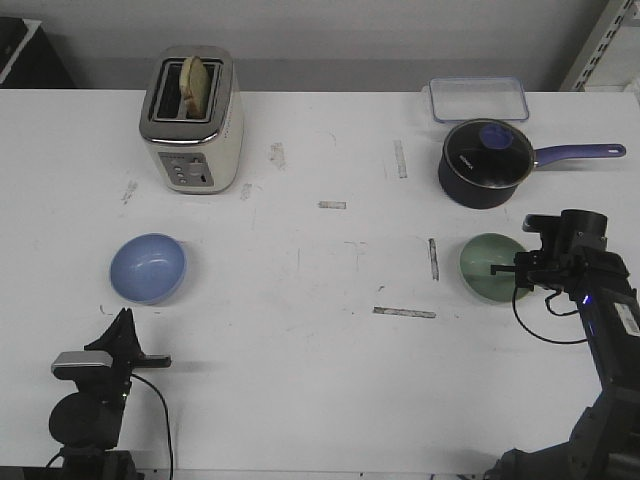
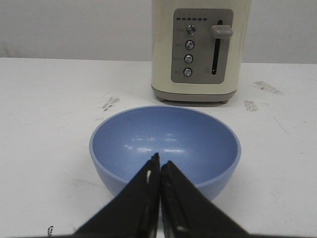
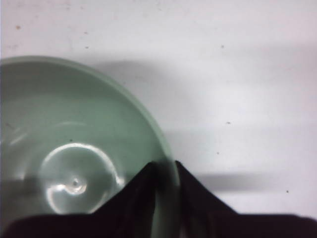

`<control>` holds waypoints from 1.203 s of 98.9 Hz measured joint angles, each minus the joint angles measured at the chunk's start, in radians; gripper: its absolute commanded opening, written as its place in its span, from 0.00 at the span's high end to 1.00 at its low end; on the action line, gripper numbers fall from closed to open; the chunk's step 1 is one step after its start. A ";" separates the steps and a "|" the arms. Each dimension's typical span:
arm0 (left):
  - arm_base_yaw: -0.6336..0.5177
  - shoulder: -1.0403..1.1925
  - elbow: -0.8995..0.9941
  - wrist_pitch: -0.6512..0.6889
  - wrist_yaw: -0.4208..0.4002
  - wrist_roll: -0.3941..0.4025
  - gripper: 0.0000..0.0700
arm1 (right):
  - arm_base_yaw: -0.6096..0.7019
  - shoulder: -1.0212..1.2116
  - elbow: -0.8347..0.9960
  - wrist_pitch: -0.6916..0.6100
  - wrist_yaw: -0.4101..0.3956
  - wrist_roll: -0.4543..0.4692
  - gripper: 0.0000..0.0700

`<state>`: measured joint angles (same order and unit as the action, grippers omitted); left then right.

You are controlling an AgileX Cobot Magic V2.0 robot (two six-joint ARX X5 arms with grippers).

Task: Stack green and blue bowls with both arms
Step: 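Grasp the rim of the pale green bowl with the right gripper, then drag the green bowl with the right gripper toward the table center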

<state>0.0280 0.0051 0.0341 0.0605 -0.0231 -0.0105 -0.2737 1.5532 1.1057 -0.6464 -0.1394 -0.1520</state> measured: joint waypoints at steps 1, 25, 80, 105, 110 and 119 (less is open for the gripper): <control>0.000 0.000 0.000 0.000 0.000 0.000 1.00 | 0.000 0.000 0.001 0.000 -0.002 0.000 1.00; 0.000 0.000 0.000 0.000 0.000 0.000 1.00 | -0.001 -0.025 0.012 0.000 -0.026 0.004 1.00; 0.000 0.000 0.000 0.000 0.000 0.000 1.00 | 0.412 -0.227 0.163 -0.069 -0.224 0.198 1.00; 0.000 0.000 0.000 0.000 0.000 0.000 1.00 | 0.698 -0.135 0.163 -0.078 -0.224 0.206 1.00; 0.000 0.000 0.000 0.000 0.000 0.000 1.00 | 0.741 -0.103 0.163 -0.076 -0.224 0.206 1.00; 0.000 0.000 0.000 0.000 0.000 0.000 1.00 | 0.803 -0.040 0.163 -0.074 -0.221 0.205 1.00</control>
<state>0.0280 0.0051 0.0341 0.0601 -0.0231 -0.0105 0.5293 1.5127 1.2690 -0.7200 -0.3603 0.0532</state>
